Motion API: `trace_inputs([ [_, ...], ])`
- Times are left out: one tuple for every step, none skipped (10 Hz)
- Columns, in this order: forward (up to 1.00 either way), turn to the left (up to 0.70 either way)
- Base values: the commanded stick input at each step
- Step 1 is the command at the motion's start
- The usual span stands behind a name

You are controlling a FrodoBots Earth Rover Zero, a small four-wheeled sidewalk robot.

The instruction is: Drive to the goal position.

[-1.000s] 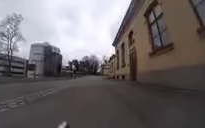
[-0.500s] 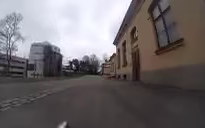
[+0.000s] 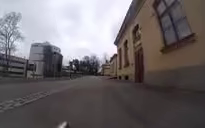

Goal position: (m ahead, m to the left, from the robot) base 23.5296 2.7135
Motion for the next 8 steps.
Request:
trace_inputs([
  [1.00,0.00],
  [1.00,0.00],
  [1.00,0.00],
  [1.00,0.00],
  [1.00,0.00],
  [1.00,0.00],
  [1.00,0.00],
  [1.00,0.00],
])
